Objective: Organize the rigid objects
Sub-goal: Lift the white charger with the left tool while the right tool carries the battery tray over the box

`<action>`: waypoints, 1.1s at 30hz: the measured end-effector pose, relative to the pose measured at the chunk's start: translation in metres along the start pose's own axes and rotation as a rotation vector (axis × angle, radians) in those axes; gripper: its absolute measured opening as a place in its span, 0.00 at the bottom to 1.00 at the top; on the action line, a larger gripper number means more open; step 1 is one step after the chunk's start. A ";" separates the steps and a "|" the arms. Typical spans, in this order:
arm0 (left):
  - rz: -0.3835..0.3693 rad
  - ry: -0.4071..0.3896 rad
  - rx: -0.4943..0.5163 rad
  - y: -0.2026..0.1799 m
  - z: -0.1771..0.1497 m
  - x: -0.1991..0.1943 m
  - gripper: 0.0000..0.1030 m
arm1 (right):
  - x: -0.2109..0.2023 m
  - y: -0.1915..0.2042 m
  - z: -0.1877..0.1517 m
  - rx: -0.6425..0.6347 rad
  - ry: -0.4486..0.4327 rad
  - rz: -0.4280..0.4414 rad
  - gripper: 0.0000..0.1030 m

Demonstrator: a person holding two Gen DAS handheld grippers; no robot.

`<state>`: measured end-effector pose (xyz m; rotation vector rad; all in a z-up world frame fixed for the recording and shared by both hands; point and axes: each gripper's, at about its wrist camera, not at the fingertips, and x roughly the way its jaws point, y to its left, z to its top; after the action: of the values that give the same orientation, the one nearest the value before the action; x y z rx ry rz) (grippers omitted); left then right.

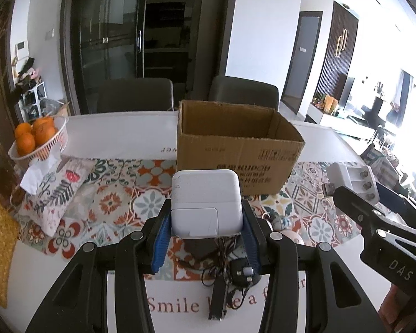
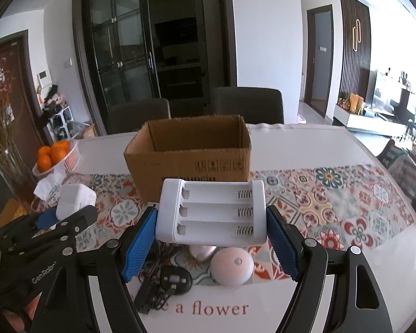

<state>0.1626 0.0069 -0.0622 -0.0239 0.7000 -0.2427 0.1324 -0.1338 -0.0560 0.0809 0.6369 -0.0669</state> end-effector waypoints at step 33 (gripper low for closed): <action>-0.056 0.033 0.044 0.003 0.121 0.072 0.44 | 0.070 -0.003 0.116 0.014 0.029 0.039 0.75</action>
<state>0.2939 -0.0134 -0.0151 0.0028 0.7277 -0.3128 0.2566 -0.1500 -0.0051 0.1079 0.6635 -0.0330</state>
